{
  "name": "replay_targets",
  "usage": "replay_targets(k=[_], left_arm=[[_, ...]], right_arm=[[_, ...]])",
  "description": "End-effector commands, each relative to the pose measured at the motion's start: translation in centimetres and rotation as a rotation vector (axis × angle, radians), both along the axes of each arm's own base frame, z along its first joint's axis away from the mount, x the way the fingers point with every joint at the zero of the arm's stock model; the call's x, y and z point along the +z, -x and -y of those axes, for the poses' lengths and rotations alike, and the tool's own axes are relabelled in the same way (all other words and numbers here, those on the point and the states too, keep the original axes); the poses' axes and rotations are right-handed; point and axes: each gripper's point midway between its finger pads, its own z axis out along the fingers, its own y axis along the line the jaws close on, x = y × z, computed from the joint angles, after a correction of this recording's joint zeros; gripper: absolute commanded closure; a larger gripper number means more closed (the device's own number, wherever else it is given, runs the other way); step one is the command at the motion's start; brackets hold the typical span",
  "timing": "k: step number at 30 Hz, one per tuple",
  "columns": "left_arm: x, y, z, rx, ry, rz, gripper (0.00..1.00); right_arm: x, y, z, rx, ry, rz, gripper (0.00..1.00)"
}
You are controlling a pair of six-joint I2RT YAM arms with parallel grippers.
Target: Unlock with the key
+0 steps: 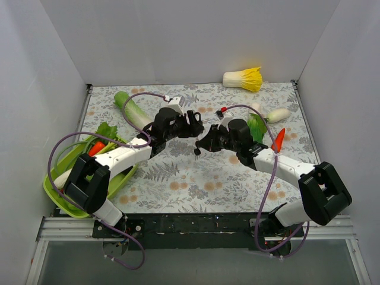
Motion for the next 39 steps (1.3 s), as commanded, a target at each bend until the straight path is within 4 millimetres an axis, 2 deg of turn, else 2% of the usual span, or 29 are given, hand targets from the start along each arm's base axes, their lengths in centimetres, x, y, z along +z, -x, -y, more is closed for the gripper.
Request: replay_targets(k=[1,13,21,31,39], left_arm=[[3.1,2.7,1.6,-0.102,0.045,0.024,1.0],[2.4,2.9,1.8,-0.093,0.021,0.02,1.0],[2.4,3.0,1.8,-0.087,0.005,0.031,1.0],[2.7,3.7,2.4,-0.123,0.015,0.045,1.0],[2.9,4.4,3.1,-0.159,0.023,0.062,1.0]], right_arm=[[7.8,-4.2,1.2,-0.156,-0.141,0.3,0.99],[9.0,-4.9,1.6,-0.244,-0.129,0.38,0.99],[9.8,-5.2,0.9,-0.271,-0.103,0.415,0.99],[13.1,-4.9,1.0,-0.29,-0.183,0.432,0.99],[14.3,-4.9,1.5,-0.293,-0.221,0.446,0.99]])
